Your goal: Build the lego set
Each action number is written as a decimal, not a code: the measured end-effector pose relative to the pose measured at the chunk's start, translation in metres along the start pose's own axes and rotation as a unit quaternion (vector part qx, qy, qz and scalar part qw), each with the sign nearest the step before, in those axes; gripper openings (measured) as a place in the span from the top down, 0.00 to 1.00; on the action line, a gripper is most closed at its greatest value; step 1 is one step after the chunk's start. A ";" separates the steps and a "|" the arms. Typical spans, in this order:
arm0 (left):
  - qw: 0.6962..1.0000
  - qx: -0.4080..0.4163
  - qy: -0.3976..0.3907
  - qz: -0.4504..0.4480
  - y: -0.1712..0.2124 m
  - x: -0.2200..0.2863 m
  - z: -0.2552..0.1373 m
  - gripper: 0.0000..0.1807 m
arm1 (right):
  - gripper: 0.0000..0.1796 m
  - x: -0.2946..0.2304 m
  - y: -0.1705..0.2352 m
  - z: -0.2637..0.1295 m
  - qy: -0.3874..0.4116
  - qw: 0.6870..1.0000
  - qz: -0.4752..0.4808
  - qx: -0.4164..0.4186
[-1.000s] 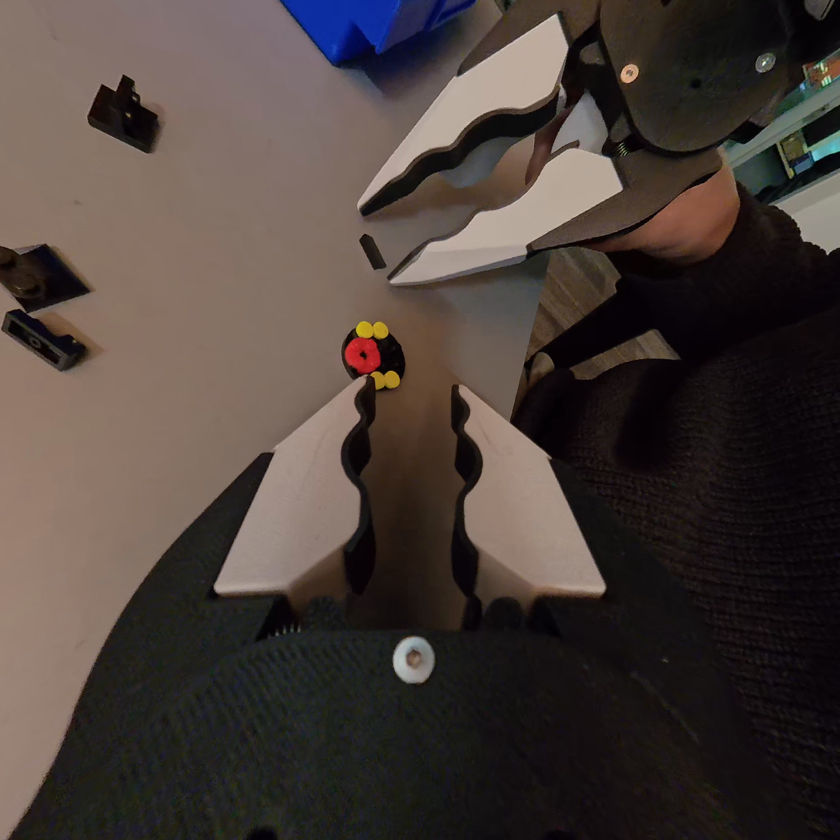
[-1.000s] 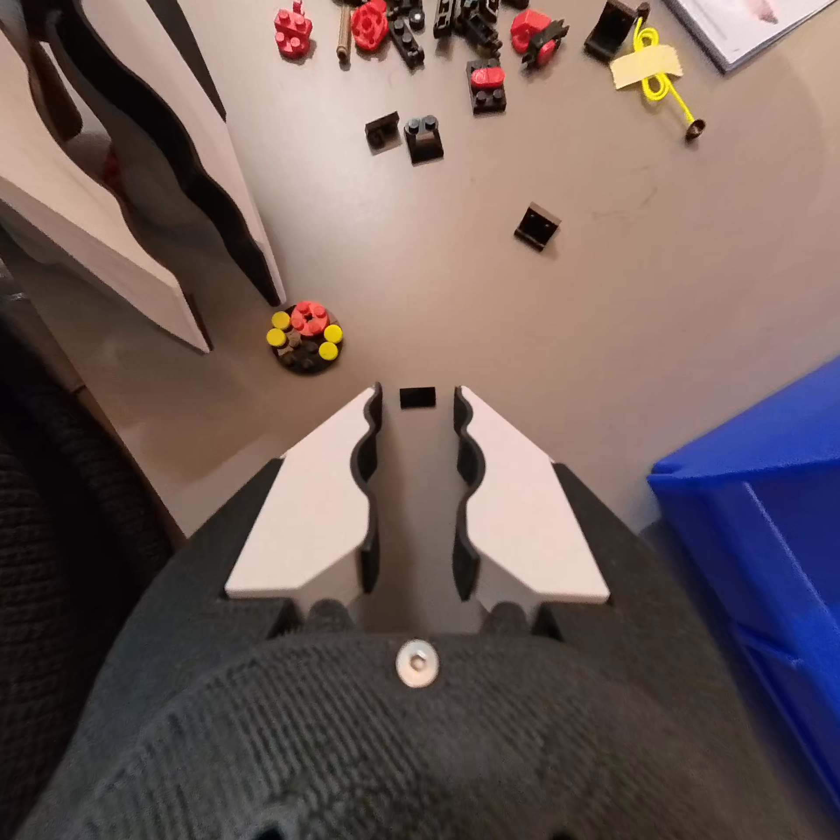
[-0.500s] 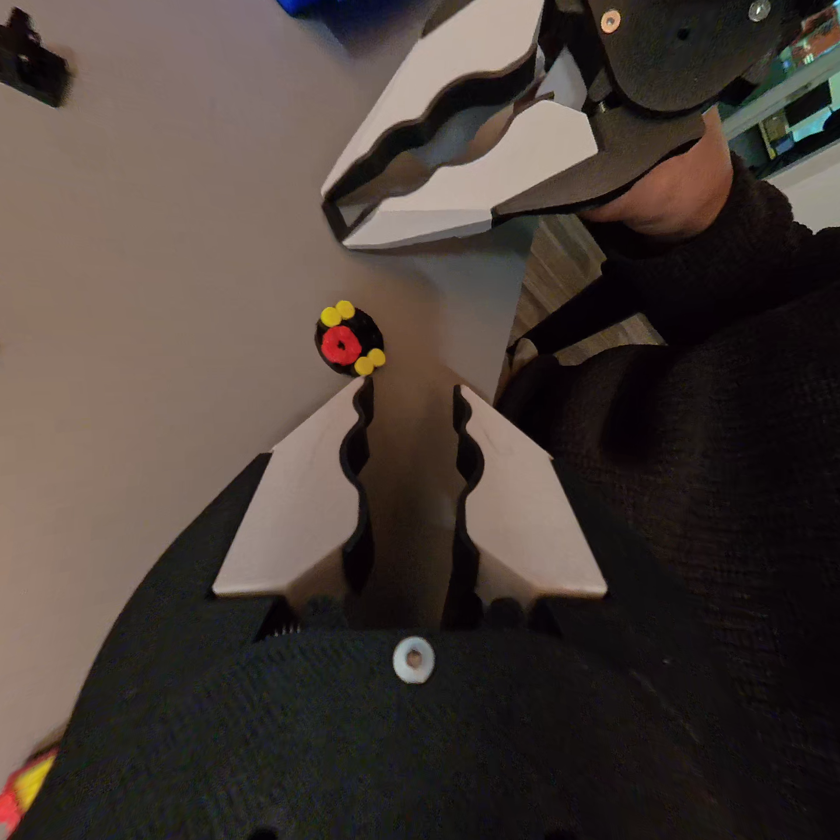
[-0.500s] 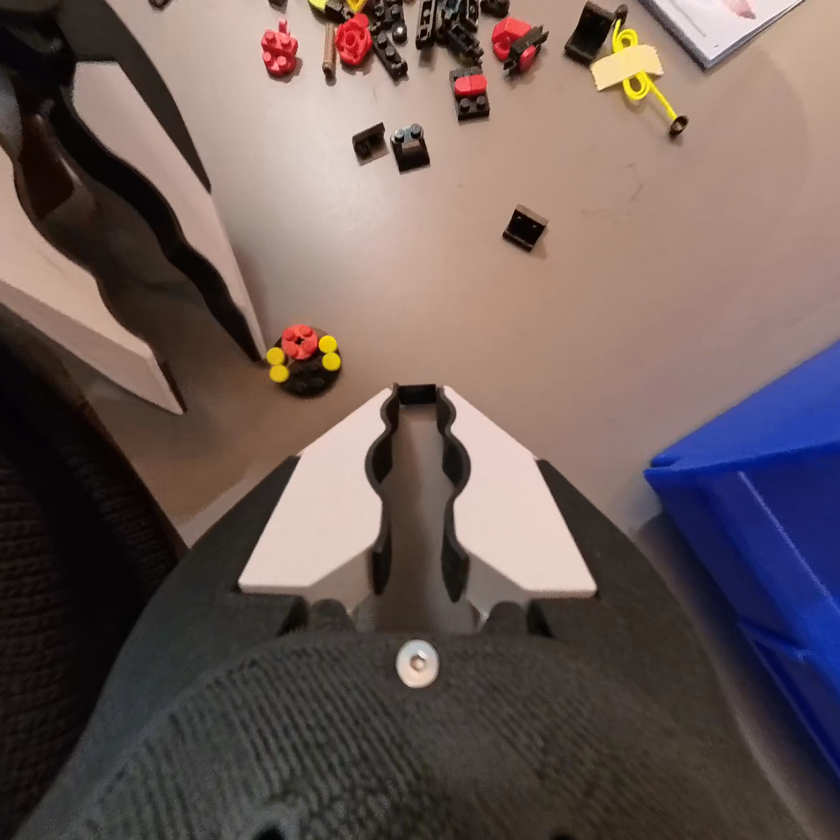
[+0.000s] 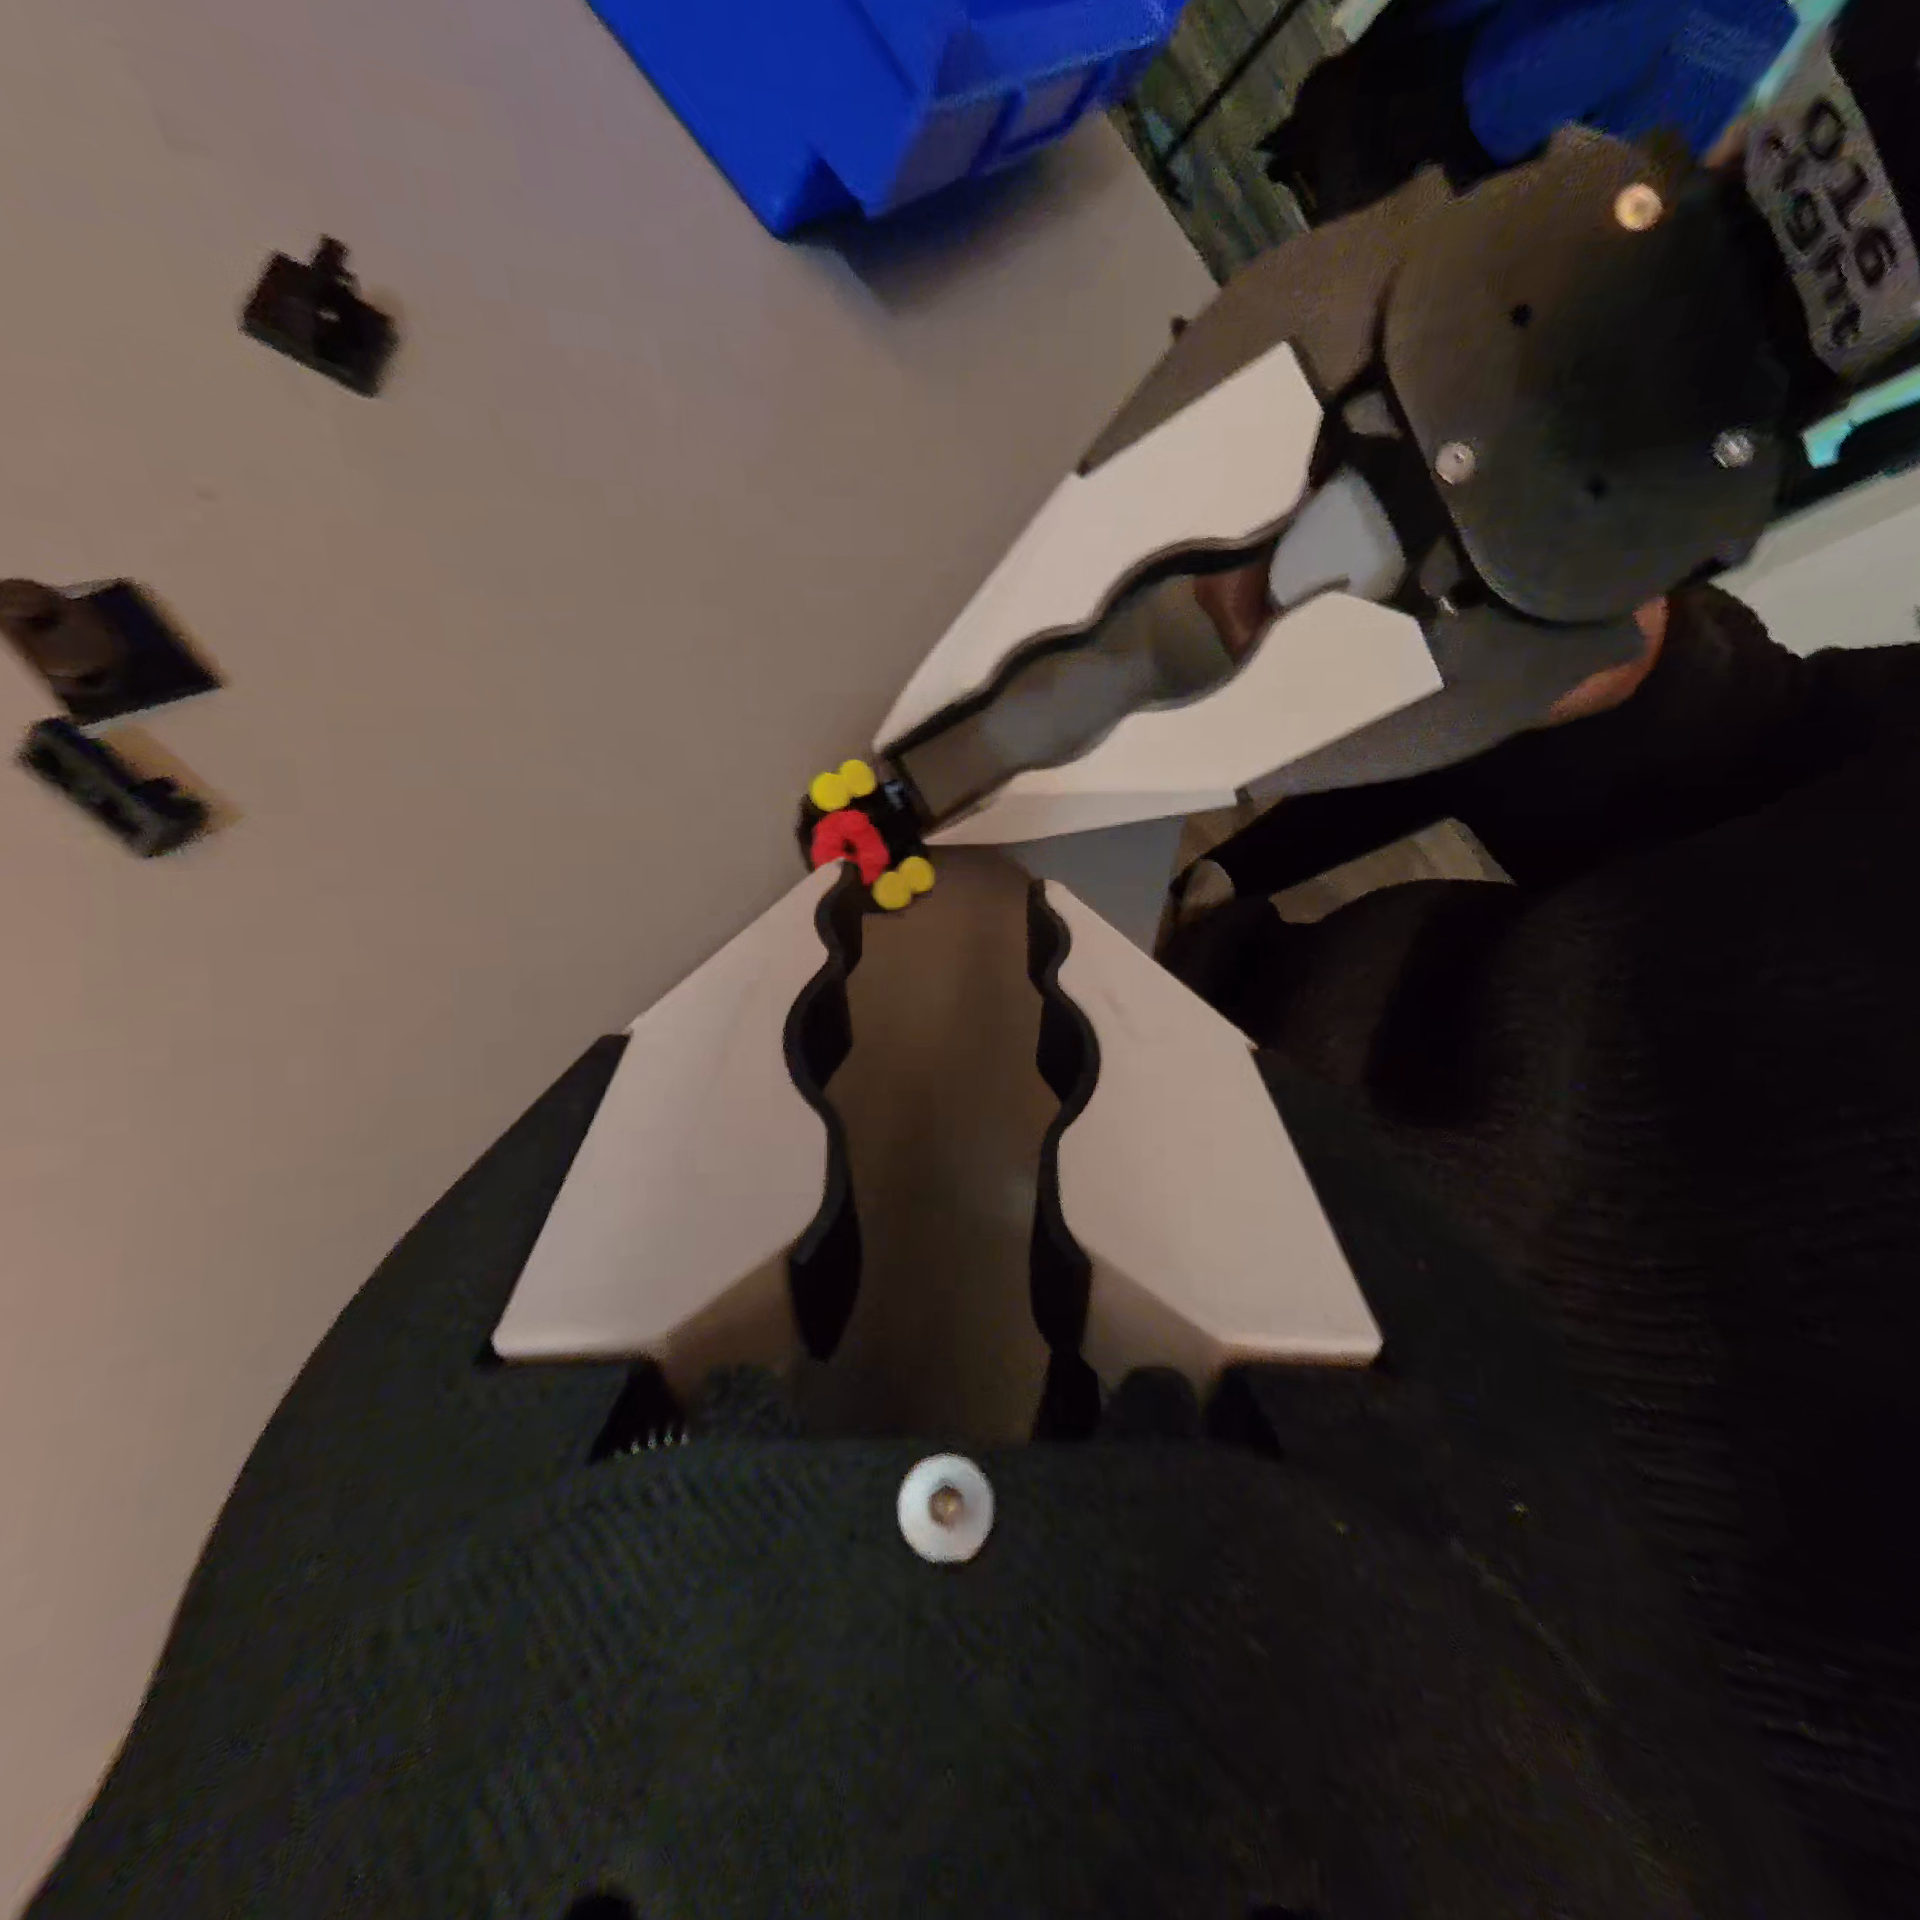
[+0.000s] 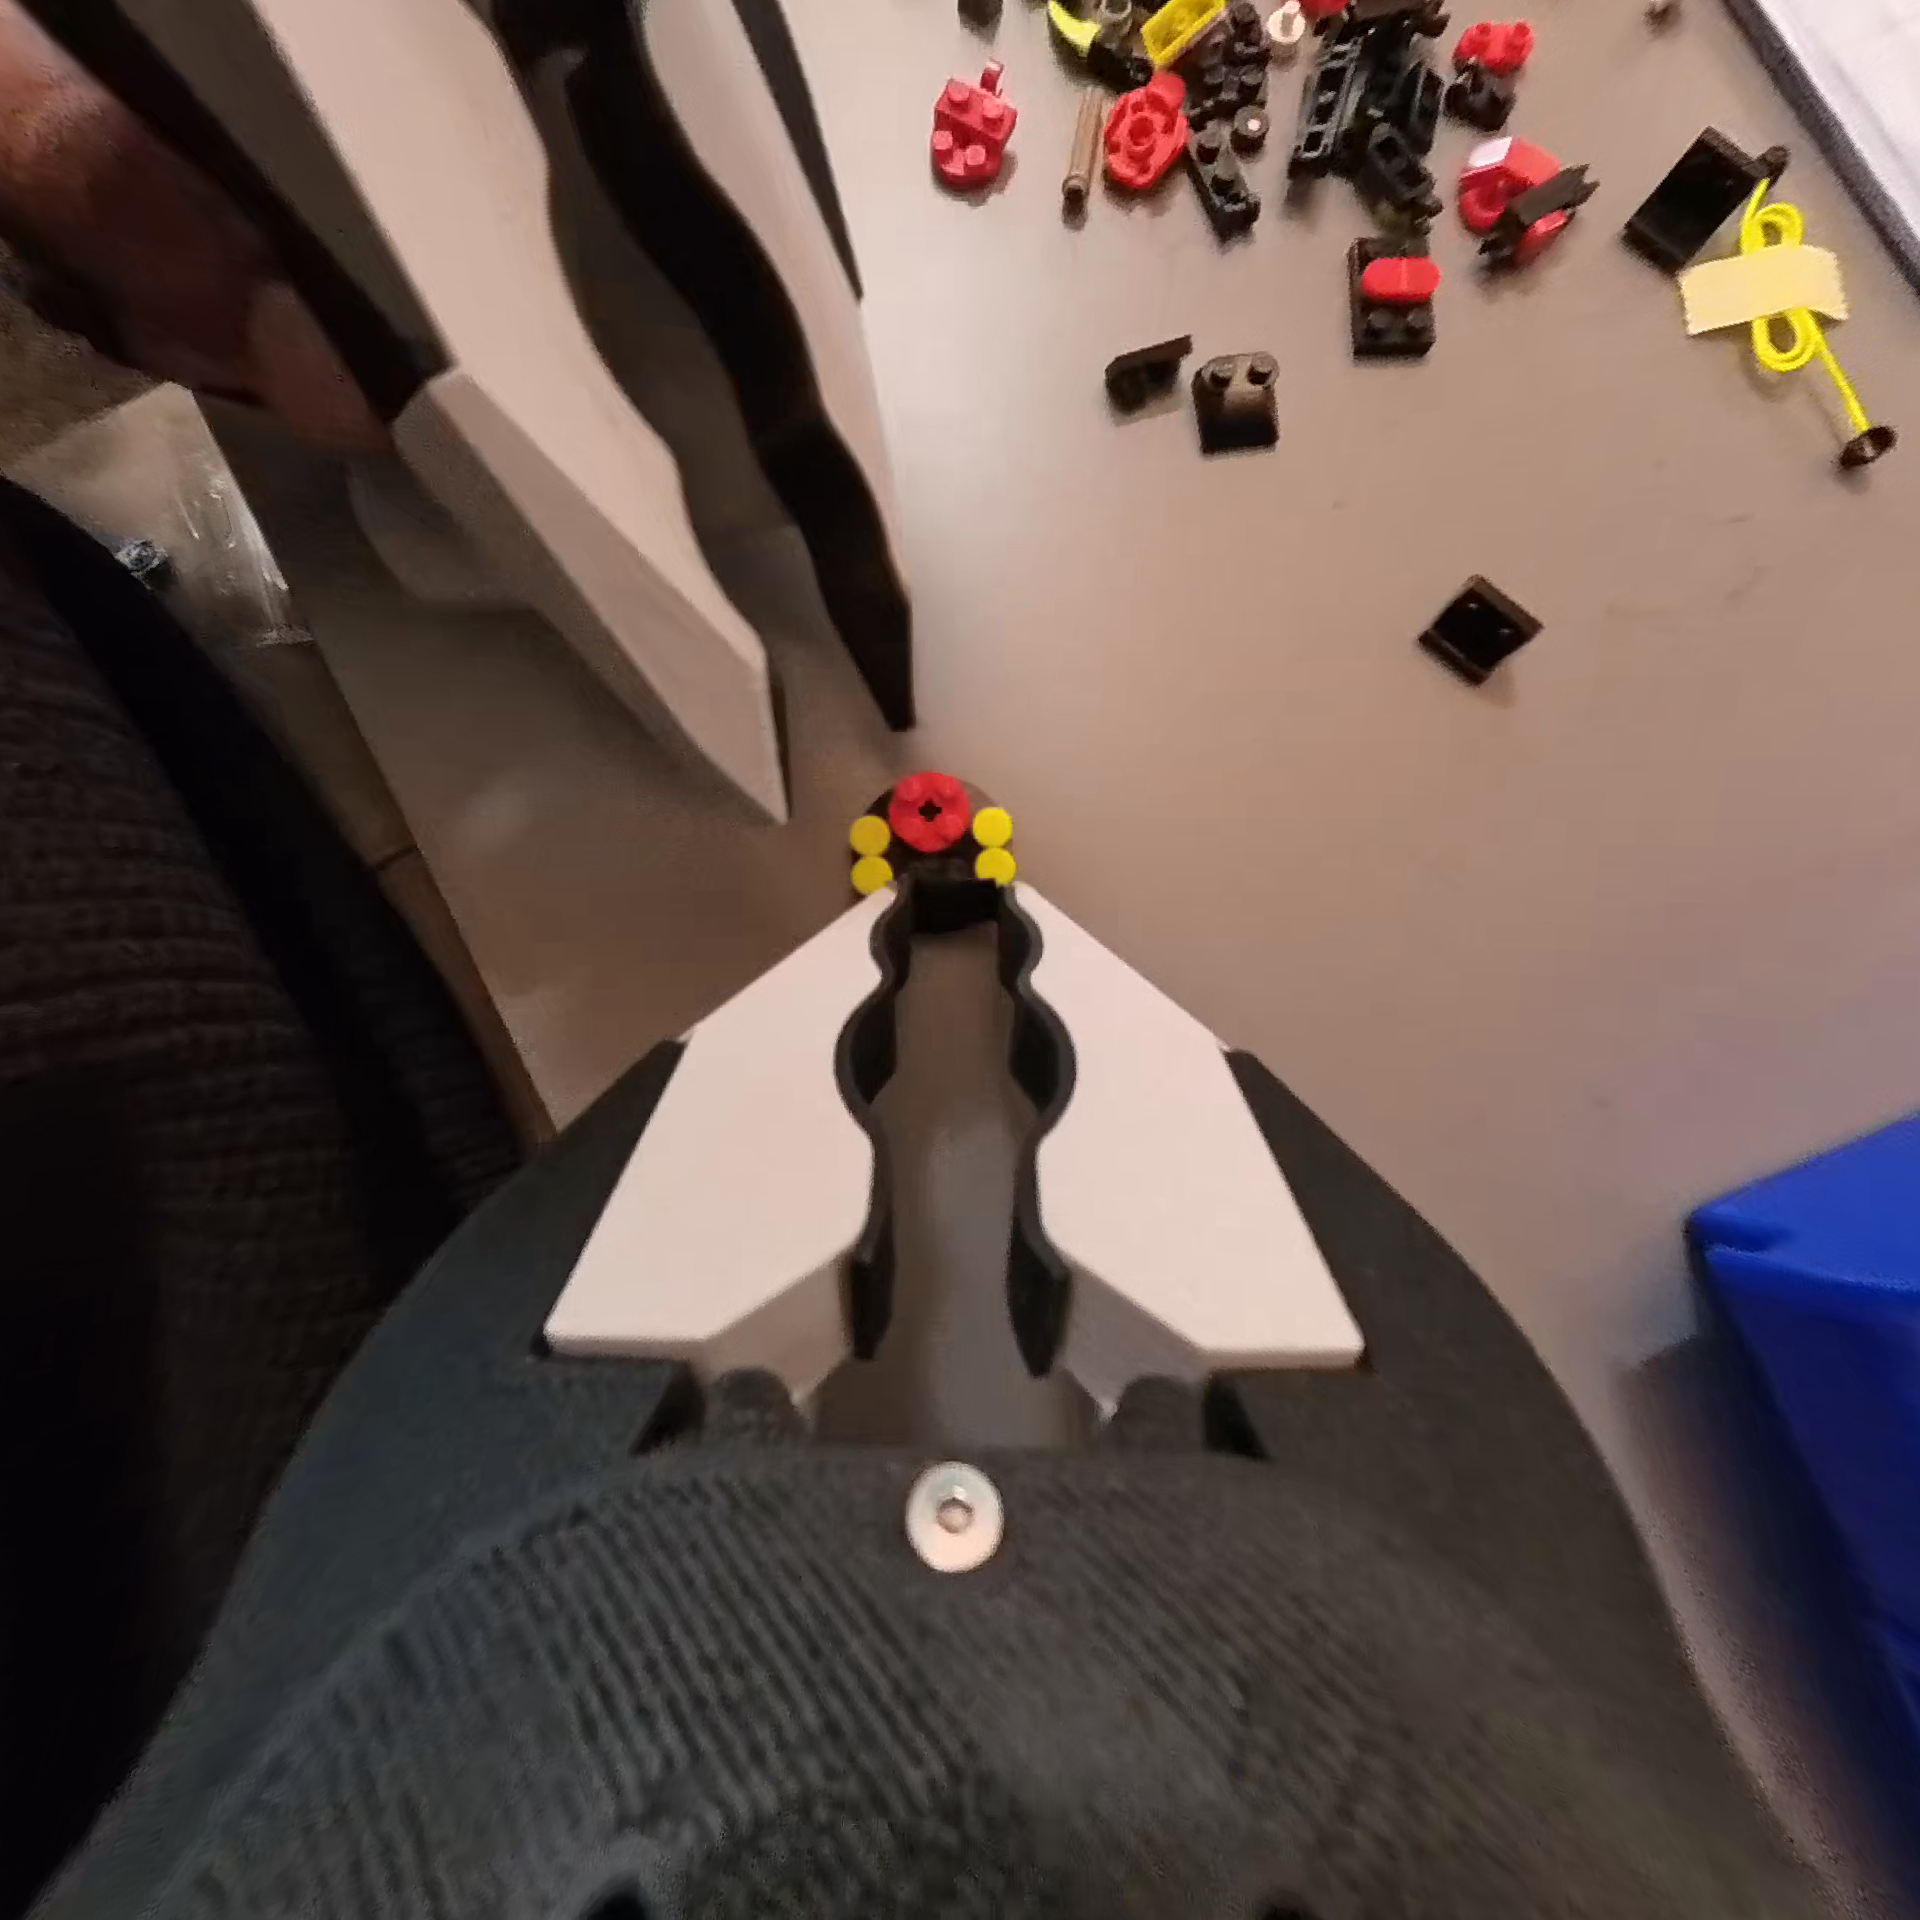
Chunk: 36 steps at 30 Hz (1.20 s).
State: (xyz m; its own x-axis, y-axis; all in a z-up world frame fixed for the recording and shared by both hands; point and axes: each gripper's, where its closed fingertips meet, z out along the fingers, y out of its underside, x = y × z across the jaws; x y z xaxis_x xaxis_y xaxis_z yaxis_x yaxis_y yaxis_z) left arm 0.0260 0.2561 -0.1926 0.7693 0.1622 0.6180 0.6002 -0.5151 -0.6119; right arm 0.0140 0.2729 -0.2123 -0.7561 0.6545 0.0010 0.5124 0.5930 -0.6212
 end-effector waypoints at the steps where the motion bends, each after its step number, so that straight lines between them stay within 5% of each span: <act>1: 1.000 0.002 -0.007 -0.005 -0.001 -0.004 -0.001 0.84 | 0.92 -0.001 -0.001 0.000 0.000 1.000 -0.001 0.002; 36: 1.000 -0.016 -0.021 -0.013 0.006 -0.011 0.008 0.84 | 0.90 -0.004 -0.006 -0.001 -0.009 0.999 -0.037 0.019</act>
State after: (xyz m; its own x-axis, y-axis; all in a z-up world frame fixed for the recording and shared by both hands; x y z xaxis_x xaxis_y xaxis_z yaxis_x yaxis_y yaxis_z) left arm 0.0224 0.2579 -0.2072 0.7630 0.2101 0.6113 0.6128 -0.5363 -0.5805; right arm 0.0142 0.2671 -0.2078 -0.7989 0.6004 0.0344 0.4387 0.6209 -0.6497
